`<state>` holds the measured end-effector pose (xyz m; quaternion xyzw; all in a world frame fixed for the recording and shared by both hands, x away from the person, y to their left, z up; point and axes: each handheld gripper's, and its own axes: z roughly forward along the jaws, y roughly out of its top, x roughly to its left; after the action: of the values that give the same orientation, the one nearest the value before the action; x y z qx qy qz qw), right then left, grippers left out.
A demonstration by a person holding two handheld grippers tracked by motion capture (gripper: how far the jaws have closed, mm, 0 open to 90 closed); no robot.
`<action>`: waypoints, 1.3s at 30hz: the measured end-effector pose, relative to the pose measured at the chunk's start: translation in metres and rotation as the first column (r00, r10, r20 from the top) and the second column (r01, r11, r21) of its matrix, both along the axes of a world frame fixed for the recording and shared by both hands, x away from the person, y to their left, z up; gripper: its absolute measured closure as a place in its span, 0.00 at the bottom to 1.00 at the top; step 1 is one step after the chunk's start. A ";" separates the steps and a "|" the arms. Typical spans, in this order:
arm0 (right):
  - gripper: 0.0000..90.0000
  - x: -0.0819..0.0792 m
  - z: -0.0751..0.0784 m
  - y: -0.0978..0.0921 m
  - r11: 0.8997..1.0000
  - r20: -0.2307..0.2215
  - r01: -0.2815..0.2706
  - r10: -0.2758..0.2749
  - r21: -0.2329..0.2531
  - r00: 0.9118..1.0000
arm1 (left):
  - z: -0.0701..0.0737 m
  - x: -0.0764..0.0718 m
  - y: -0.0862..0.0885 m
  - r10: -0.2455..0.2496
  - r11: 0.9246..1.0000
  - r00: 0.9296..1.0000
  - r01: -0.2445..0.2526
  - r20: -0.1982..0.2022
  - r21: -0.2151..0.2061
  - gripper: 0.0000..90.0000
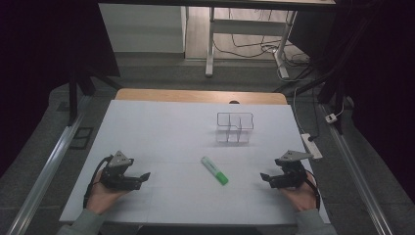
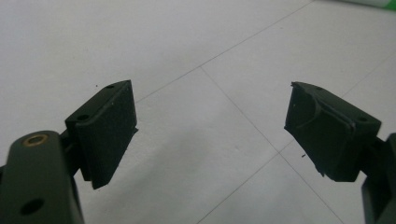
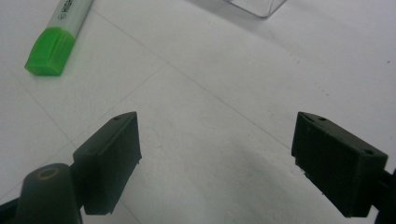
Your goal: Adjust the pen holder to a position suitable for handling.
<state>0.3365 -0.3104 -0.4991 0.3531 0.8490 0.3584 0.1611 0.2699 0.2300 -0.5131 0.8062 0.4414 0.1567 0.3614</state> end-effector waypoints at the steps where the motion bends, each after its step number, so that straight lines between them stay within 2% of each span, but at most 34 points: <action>1: 0.18 0.000 0.000 0.000 1.000 0.001 0.002 -0.002 0.004 1.000 | -0.001 0.000 0.000 0.002 1.000 1.000 -0.002 -0.004 -0.001 0.18; 12: 0.19 0.002 -0.002 0.000 1.000 -0.008 0.006 -0.006 0.008 1.000 | -0.001 0.000 0.001 0.000 1.000 1.000 0.000 -0.009 -0.015 0.18; 20: 0.20 0.006 0.003 0.003 1.000 -0.007 0.013 -0.013 0.010 1.000 | -0.002 0.002 0.002 0.004 1.000 1.000 -0.004 -0.015 -0.024 0.18; 23: 0.21 0.010 0.007 0.005 1.000 -0.003 0.025 -0.025 0.010 1.000 | -0.002 0.002 0.002 0.005 1.000 1.000 -0.005 -0.017 -0.024 0.18; 27: 0.21 0.018 0.011 0.006 0.998 -0.004 0.047 -0.047 0.034 0.999 | -0.003 0.002 0.002 0.003 1.000 1.000 -0.003 -0.022 -0.019 0.18; 39: 0.25 0.034 0.017 0.007 0.992 -0.001 0.123 -0.123 0.039 0.992 | -0.004 0.003 0.004 0.006 1.000 1.000 -0.007 -0.028 -0.025 0.17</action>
<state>0.3709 -0.3031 -0.4822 0.4074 0.8185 0.3645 0.1768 0.2731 0.2341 -0.5167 0.8024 0.4509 0.1410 0.3646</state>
